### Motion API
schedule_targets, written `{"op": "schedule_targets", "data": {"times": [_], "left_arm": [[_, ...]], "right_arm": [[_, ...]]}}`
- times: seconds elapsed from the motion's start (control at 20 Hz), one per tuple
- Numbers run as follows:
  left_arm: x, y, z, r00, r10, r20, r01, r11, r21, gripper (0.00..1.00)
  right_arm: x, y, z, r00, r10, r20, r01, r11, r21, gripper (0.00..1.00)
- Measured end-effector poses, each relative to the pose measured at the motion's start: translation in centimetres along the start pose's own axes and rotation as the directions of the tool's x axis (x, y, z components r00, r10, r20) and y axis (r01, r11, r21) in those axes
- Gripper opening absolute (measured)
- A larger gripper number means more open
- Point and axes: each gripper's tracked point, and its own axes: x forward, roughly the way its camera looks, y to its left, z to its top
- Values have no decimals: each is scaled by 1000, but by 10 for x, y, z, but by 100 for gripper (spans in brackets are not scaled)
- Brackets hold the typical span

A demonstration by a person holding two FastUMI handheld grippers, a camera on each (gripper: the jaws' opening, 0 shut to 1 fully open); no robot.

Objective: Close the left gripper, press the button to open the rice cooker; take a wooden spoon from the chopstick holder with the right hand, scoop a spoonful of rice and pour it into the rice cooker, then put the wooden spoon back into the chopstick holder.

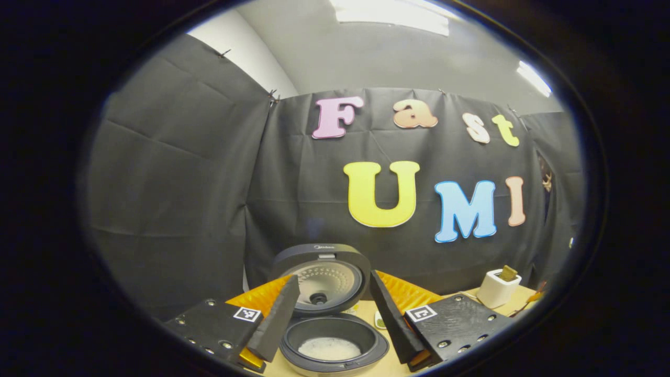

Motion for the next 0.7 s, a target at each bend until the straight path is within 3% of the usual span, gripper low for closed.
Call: {"op": "schedule_targets", "data": {"times": [0.15,0.25,0.3,0.35,0.4,0.5,0.55,0.7], "left_arm": [[3,0,2,1000,3,-7,-3,1000,9,83],[9,-1,4,1000,0,-17,0,1000,16,83],[13,-2,6,1000,-2,-21,2,1000,22,84],[19,-1,9,1000,1,-23,0,999,32,84],[28,1,13,1000,7,-23,-6,999,42,84],[50,4,21,999,13,-32,-11,999,45,82],[62,4,24,999,11,-38,-9,999,42,83],[106,9,31,999,15,-51,-13,999,38,83]], "right_arm": [[-2,-4,5,1000,9,12,-9,1000,-6,21],[-15,-13,16,999,-1,44,3,999,-34,60],[-24,-18,25,998,-12,68,16,998,-56,75],[-35,-24,32,995,-34,97,42,995,-86,80],[-39,-27,41,991,-50,127,66,990,-124,100],[-54,-29,60,980,-63,187,101,974,-204,92],[-64,-30,69,975,-65,213,117,963,-242,98],[-90,-27,91,957,-61,285,156,933,-323,98]]}}
